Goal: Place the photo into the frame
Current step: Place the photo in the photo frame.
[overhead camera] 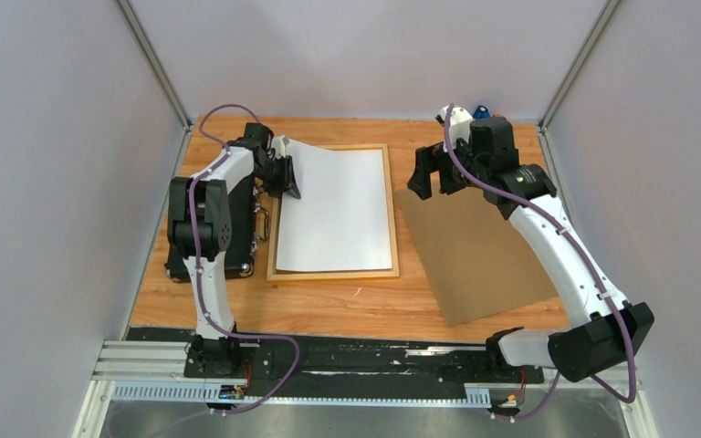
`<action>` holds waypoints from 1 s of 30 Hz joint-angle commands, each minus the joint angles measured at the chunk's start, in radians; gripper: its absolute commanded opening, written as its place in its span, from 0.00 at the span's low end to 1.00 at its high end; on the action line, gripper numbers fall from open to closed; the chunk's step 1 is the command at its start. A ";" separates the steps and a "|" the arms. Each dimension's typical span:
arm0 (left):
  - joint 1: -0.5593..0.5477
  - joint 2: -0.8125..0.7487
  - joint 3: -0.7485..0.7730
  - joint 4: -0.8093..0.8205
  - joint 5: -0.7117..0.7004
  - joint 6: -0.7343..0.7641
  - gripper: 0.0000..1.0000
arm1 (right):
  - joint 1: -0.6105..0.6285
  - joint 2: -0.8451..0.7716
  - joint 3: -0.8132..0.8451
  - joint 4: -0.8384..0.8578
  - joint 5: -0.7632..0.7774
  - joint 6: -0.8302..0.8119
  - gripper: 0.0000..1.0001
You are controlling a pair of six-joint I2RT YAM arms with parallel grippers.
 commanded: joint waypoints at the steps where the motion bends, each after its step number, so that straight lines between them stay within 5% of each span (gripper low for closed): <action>1: -0.004 -0.058 0.016 0.003 -0.035 -0.005 0.45 | -0.008 -0.037 0.004 0.042 -0.020 0.023 0.88; 27: -0.003 -0.221 -0.019 0.001 -0.219 0.052 0.78 | -0.036 -0.061 -0.027 0.060 -0.013 0.018 0.89; 30: -0.003 -0.257 -0.039 0.020 -0.225 0.067 0.89 | -0.051 -0.071 -0.042 0.075 -0.010 0.020 0.89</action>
